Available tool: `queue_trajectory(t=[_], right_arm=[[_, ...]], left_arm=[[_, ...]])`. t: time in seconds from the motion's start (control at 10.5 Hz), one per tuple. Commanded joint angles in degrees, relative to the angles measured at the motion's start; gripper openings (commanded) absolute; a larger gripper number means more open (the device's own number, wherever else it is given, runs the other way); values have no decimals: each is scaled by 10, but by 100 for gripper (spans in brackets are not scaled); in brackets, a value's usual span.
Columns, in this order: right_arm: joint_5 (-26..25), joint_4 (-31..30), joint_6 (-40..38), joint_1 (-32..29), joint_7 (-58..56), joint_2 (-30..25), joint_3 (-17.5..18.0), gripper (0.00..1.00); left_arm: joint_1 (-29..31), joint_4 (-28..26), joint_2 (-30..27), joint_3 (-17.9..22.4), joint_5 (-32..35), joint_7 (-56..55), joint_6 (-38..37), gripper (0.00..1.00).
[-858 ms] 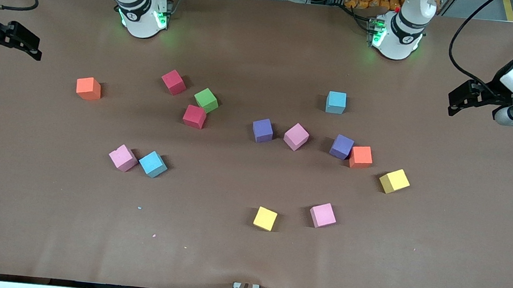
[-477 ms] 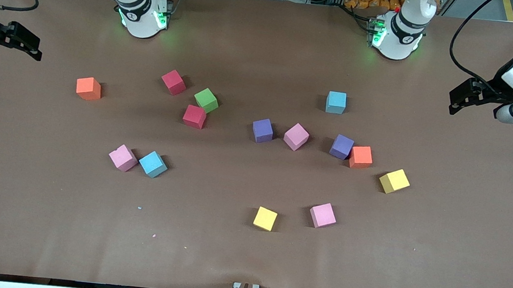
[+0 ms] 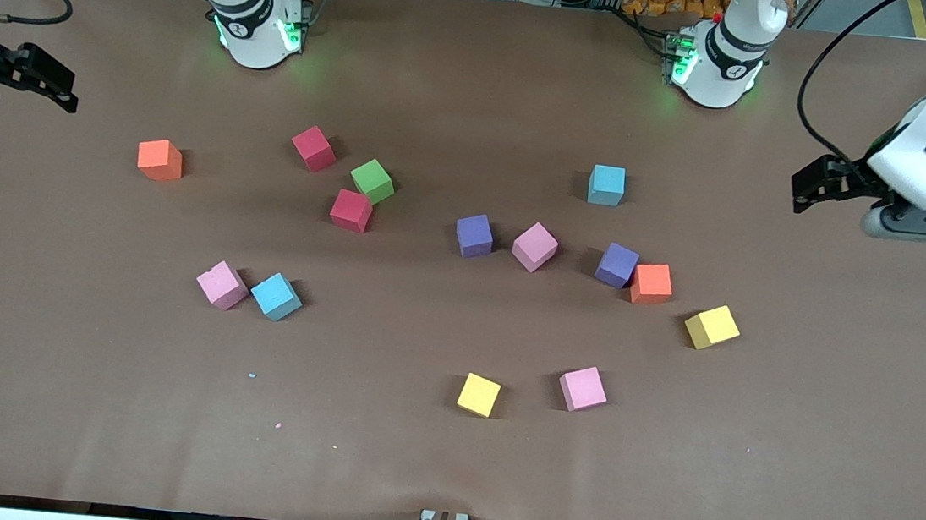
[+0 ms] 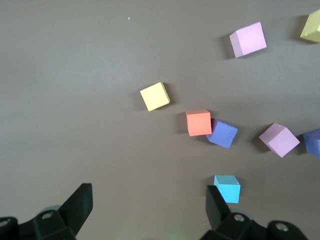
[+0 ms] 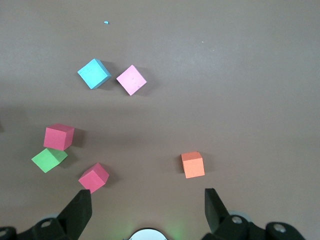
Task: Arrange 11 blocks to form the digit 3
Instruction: 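Lower both grippers toward the green and pink blocks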
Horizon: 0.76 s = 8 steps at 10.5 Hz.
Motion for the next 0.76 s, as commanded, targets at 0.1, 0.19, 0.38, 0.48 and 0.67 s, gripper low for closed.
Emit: queue_trajectory(t=[0.1,0.19,0.38,0.48,0.67], right_arm=[[1,-29,16,-11,-5,-20,4,100],[1,-50,32,-11,-5,-33,4,100],[12,-107,74,-10,6,-67,4,100],[15,-114,76,-7,18,-69,6,100],[16,-117,77,7,65,-67,8,100]], left_arm=[[-28,-11,15,-13,0,-2,11,100],[-36,-15,16,-13,-1,-21,20,100],[-44,-14,36,-28,-15,-60,26,100],[-64,-16,47,-27,-16,-78,36,100],[-91,-38,61,-40,-9,-135,67,100]])
